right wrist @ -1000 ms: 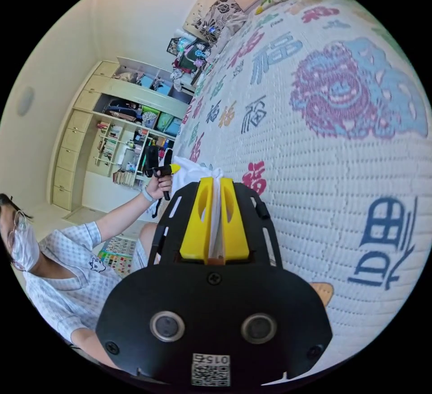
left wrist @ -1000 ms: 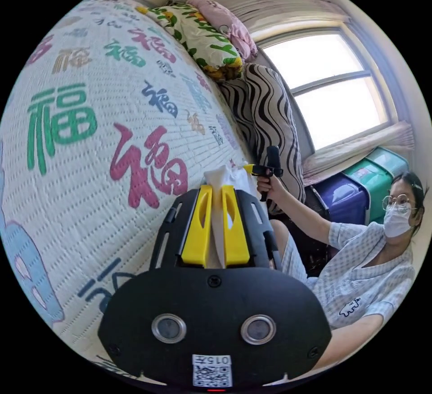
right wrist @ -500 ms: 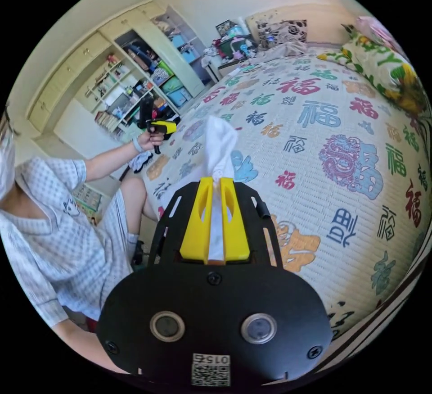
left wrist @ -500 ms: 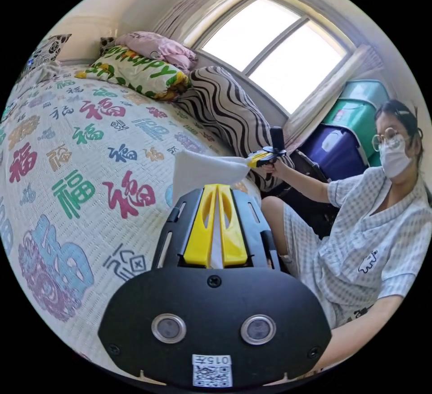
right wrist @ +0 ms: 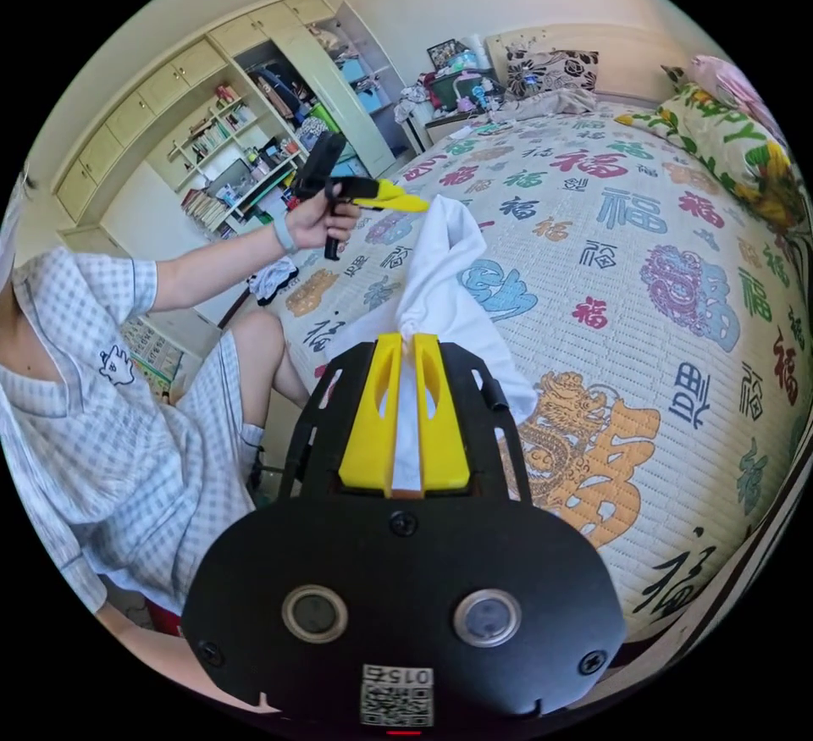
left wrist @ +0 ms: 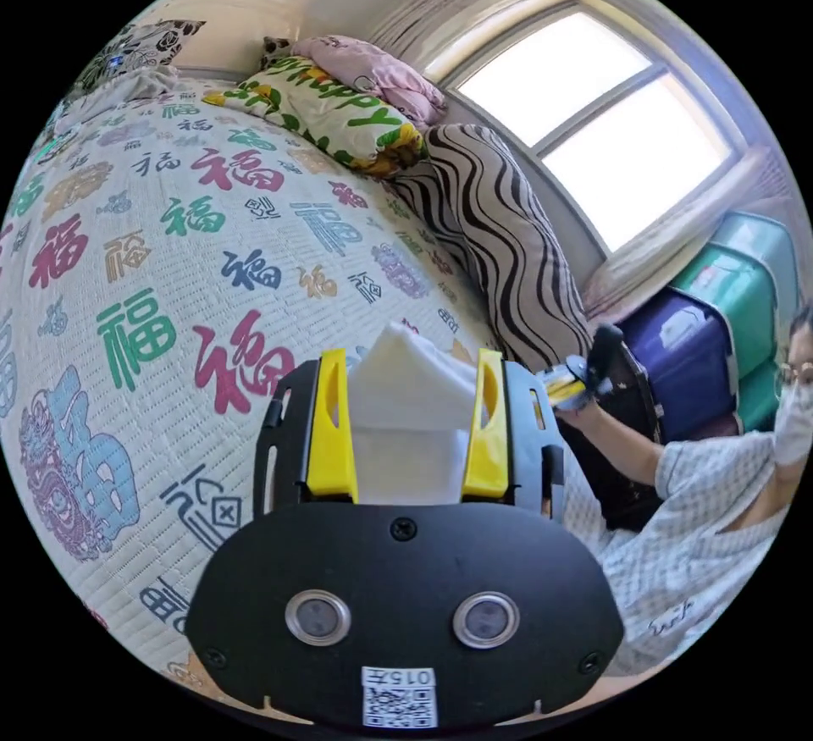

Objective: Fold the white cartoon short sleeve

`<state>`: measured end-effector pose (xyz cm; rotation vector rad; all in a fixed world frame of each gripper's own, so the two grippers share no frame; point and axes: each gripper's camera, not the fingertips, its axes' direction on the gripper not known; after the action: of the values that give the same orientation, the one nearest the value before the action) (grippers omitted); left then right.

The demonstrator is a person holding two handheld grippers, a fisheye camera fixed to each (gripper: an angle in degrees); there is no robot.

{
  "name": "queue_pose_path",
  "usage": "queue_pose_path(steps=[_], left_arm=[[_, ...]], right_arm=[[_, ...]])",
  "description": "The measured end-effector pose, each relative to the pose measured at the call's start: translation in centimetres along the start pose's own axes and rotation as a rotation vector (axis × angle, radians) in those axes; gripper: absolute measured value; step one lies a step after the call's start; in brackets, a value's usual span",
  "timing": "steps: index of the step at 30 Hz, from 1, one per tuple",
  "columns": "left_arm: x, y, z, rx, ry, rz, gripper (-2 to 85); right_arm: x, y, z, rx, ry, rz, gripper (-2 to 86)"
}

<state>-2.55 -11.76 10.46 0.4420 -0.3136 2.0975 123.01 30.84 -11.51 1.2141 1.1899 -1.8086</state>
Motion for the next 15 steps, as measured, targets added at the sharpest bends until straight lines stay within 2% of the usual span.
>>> queue_pose_path(steps=[3,4,5,7,12,15], left_arm=[[1.7,-3.0,2.6,-0.077,-0.126,-0.038,14.2],[2.2,-3.7,4.0,-0.165,-0.2,-0.05,10.6],[2.7,-4.0,5.1,-0.243,-0.222,-0.018,6.7],[3.6,-3.6,5.5,-0.303,-0.201,0.012,4.5],[7.4,1.3,0.7,-0.174,-0.215,0.074,2.4],[9.5,7.2,-1.9,-0.123,-0.215,0.066,1.0]], right_arm=[[-2.7,-1.7,0.0,-0.025,0.03,-0.041,1.6],[-3.7,-2.3,0.0,-0.03,0.043,-0.052,1.6],[-4.5,-2.8,-0.1,-0.038,0.056,-0.056,1.5],[-5.6,-3.4,-0.3,-0.053,0.076,-0.046,1.3],[-9.2,-4.0,-1.8,-0.054,0.097,-0.047,0.7],[-11.9,-4.0,-2.7,-0.045,0.096,-0.048,0.5]])
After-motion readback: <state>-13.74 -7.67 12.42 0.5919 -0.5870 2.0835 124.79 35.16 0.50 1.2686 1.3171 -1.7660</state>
